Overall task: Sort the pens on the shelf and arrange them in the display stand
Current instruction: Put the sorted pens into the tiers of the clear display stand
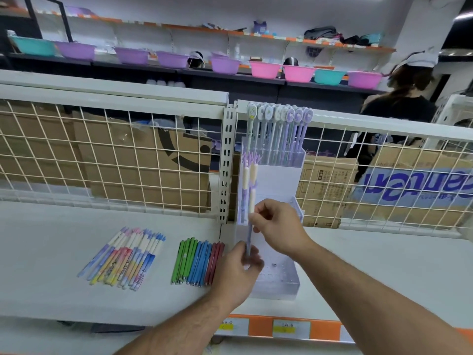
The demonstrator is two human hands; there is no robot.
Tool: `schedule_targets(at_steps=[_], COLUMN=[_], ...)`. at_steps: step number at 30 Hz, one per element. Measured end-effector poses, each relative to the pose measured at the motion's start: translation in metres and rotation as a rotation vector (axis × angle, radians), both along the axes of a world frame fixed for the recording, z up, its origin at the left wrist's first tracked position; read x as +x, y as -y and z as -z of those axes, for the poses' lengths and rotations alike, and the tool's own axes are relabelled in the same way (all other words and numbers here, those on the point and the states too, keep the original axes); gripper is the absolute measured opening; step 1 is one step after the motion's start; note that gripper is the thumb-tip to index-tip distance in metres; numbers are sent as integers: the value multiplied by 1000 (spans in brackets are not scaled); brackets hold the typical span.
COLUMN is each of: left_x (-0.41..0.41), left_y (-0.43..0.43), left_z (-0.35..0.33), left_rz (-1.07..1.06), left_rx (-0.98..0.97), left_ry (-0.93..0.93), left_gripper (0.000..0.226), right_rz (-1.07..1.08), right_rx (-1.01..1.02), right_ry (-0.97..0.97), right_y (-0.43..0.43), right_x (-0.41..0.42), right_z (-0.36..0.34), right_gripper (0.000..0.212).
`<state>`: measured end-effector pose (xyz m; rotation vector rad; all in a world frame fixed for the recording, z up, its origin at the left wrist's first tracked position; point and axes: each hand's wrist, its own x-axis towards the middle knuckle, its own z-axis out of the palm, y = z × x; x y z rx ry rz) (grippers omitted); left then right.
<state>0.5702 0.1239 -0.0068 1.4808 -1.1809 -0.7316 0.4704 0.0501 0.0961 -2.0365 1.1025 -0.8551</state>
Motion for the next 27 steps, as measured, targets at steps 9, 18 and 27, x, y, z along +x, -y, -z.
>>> schedule_targets(at_steps=[9,18,27], left_x=[17,23,25], left_y=[2,1,3], left_z=[31,30,34], left_rz=[-47,-5,-4], left_rx=[-4,26,7], left_ry=[400,380,407], left_gripper=[10,12,10], right_rz=[143,172,207], right_rx=[-29,-82,-134], right_ry=[206,168,110], right_y=[24,28,29], right_x=[-6,11,16], right_z=[-44,-46,-44], right_gripper=[12,15,16])
